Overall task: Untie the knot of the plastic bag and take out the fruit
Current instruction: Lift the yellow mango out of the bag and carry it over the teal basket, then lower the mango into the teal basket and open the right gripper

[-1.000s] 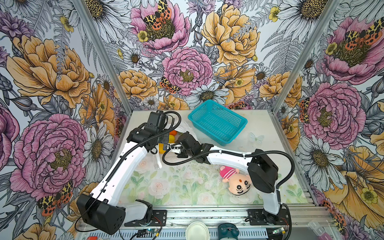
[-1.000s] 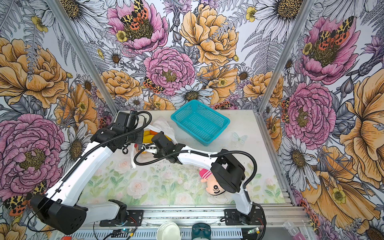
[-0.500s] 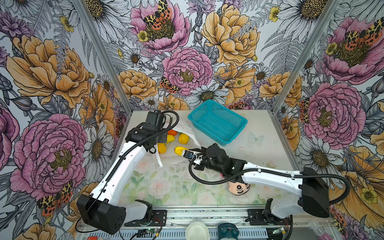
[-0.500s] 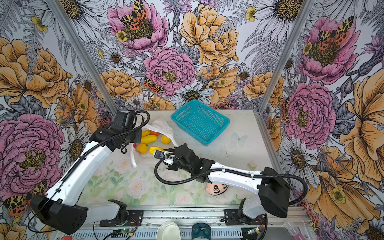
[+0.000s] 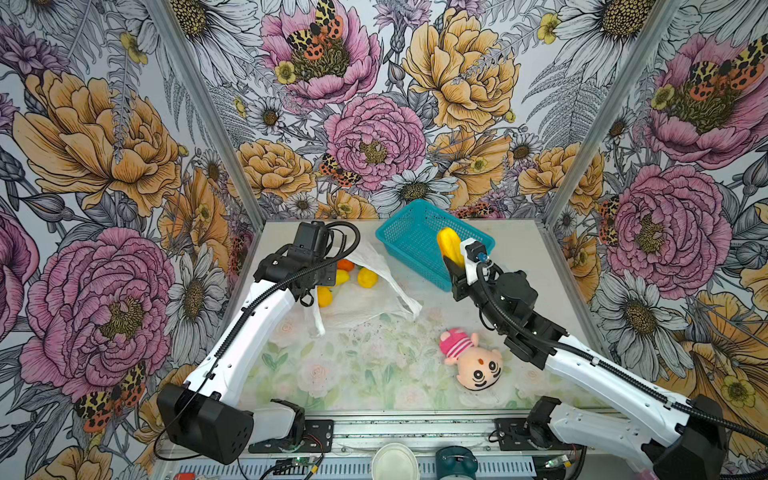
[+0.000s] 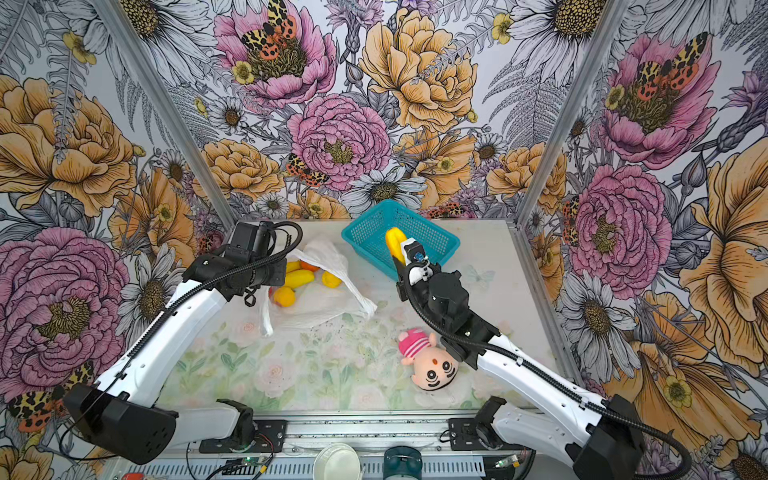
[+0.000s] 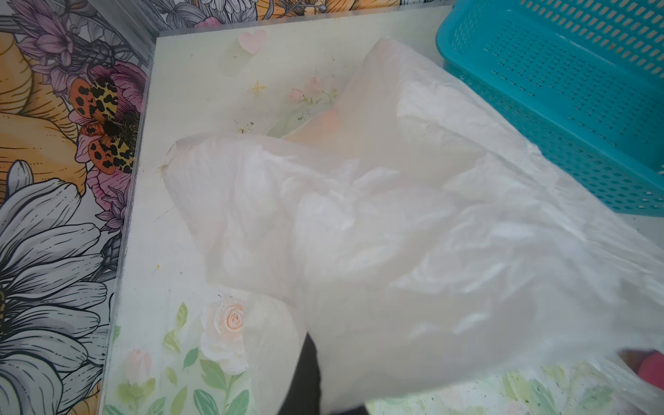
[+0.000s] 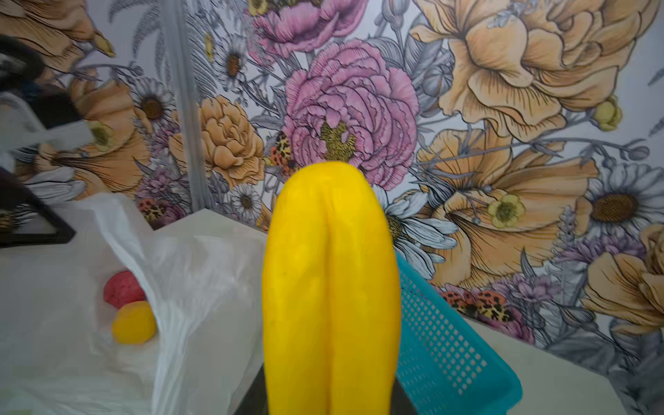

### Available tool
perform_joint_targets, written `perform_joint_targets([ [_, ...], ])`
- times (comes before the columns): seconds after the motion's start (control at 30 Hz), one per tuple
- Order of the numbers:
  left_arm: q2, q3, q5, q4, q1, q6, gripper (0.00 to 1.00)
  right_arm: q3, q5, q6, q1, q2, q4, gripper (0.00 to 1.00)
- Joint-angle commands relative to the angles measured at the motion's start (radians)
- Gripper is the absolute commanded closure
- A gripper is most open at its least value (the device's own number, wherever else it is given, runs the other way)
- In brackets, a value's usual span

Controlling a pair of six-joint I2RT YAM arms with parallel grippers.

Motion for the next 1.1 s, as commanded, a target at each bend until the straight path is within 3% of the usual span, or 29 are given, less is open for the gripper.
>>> perform_joint_targets([
  [0.0,0.0,-0.011,0.029,0.002,-0.004,-0.008,1.0,0.088,0.116,0.165,-0.077,0.127,-0.096,1.0],
  [0.07,-0.001,-0.011,0.031,0.002,-0.004,-0.008,1.0,0.138,0.16,0.186,-0.112,0.215,-0.131,1.0],
  [0.3,-0.003,-0.013,0.027,0.002,-0.018,-0.007,1.0,0.405,0.098,0.204,-0.21,0.57,-0.324,1.0],
  [0.4,0.004,-0.011,0.028,0.002,-0.021,-0.008,1.0,0.477,0.02,0.212,-0.256,0.672,-0.357,1.0],
  [0.6,0.0,-0.025,-0.037,0.002,-0.049,0.0,1.0,0.63,-0.079,0.245,-0.329,0.846,-0.439,1.0],
  [0.87,0.043,-0.026,-0.077,-0.006,-0.066,0.005,1.0,0.755,-0.108,0.262,-0.379,0.995,-0.485,1.0],
  [0.97,0.049,-0.021,-0.083,-0.006,-0.073,0.006,1.0,0.763,-0.114,0.275,-0.398,1.001,-0.493,0.93],
  [1.07,0.065,-0.012,-0.057,-0.011,-0.069,0.007,1.0,0.757,-0.106,0.28,-0.408,0.997,-0.492,0.77],
])
